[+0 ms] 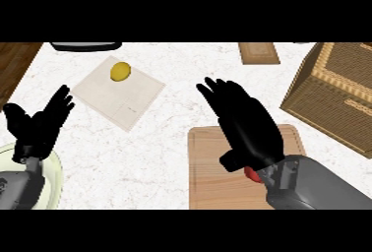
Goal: Pick the bell pepper from the cutting board and place it in the basket
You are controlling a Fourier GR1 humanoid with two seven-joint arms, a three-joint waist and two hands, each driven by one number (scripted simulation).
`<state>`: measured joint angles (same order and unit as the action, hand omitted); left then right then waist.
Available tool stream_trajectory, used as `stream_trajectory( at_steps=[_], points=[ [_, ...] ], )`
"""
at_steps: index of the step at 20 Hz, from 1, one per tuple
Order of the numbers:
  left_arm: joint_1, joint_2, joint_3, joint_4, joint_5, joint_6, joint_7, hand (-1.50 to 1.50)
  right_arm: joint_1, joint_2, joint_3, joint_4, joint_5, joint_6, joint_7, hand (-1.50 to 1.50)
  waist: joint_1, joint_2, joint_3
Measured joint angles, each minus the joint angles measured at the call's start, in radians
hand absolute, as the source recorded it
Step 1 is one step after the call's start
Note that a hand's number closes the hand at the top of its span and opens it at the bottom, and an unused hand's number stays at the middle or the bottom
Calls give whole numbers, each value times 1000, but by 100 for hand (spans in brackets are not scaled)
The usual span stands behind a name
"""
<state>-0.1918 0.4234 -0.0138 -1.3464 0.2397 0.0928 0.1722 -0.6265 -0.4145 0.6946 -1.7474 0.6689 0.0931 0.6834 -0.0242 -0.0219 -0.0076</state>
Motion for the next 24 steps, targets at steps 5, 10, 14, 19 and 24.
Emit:
stream_trajectory(
  at_steps=[5, 10, 14, 19, 24],
  points=[
    [0, 0, 3, -7, 5, -10, 11, 0, -131, 1, -79, -82, -77, 271, 255, -150, 3, 4, 2],
    [10, 4, 10, -11, 2, -14, 6, 0, -157, -9, -171, -108, -278, 431, 306, -150, 2, 7, 4],
    [-2, 6, 22, -6, 2, -15, 8, 0, -127, -43, -240, -174, -427, 489, 333, -150, -5, 8, 5],
    [22, -1, 22, -32, -1, -18, 9, 0, -49, -118, -346, -325, -609, 511, 375, -150, -4, 9, 6],
    [13, -28, 14, -39, -27, -4, 16, 0, 93, -176, -426, -491, -631, 510, 363, -150, 4, 14, 7]
  ],
)
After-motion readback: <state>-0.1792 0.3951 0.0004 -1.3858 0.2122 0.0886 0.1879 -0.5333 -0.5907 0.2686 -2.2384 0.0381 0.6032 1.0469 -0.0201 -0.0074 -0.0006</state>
